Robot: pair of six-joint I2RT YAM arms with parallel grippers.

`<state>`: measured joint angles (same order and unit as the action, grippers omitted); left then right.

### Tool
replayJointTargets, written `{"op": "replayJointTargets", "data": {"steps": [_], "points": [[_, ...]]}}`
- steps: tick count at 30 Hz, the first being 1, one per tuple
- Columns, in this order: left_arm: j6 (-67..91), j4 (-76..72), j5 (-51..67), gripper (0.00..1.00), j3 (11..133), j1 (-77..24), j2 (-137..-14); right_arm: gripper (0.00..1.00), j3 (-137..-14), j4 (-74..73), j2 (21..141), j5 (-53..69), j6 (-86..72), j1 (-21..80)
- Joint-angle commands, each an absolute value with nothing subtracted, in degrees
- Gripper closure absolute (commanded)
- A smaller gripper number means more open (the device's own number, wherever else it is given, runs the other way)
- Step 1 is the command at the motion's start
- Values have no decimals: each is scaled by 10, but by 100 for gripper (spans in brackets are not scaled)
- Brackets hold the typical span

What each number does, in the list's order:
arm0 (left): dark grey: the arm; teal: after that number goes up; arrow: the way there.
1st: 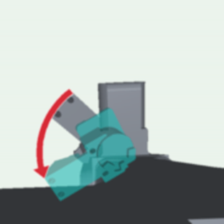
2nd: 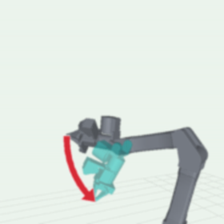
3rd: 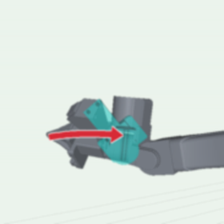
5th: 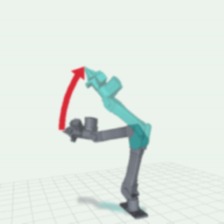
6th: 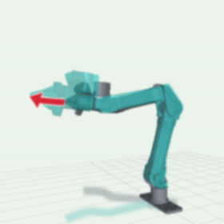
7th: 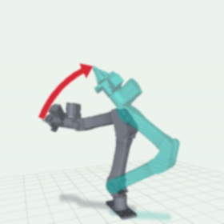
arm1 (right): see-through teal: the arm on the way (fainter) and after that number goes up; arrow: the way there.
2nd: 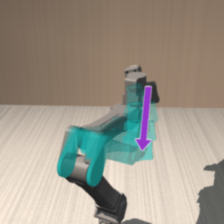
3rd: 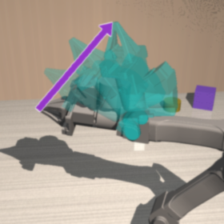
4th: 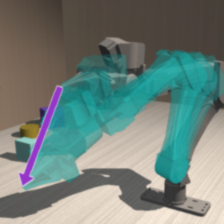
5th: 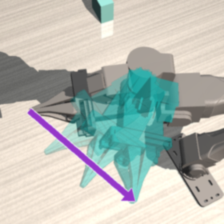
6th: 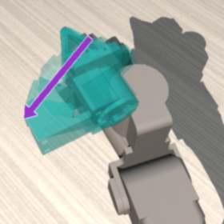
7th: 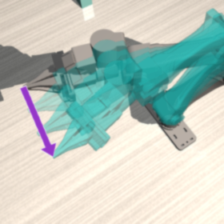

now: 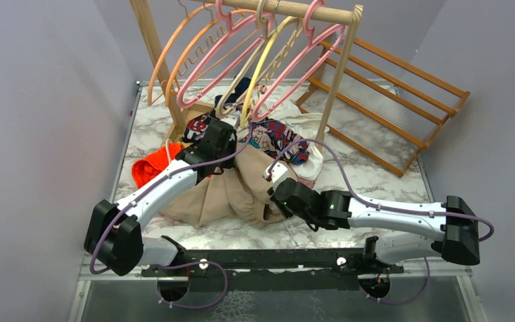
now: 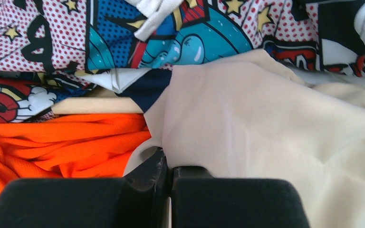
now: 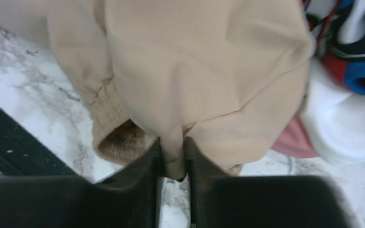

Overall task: Place the shorts on the hanger
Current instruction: Adjust the shorts at the center of the board.

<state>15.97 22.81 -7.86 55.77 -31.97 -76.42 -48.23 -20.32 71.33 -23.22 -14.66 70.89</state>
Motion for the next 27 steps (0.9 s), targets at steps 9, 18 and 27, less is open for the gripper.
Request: {"op": "replayJointTargets", "data": {"steps": [9, 18, 27], "points": [[148, 218, 38, 88, 466, -320, -618, 99, -531, -233, 642, -305, -204, 621], [160, 220, 70, 31, 422, -335, -542, 99, -481, -190, 617, -105, -278, 452], [197, 237, -20, 8, 421, -477, -508, 99, -466, -178, 614, -68, -303, 435]]}}
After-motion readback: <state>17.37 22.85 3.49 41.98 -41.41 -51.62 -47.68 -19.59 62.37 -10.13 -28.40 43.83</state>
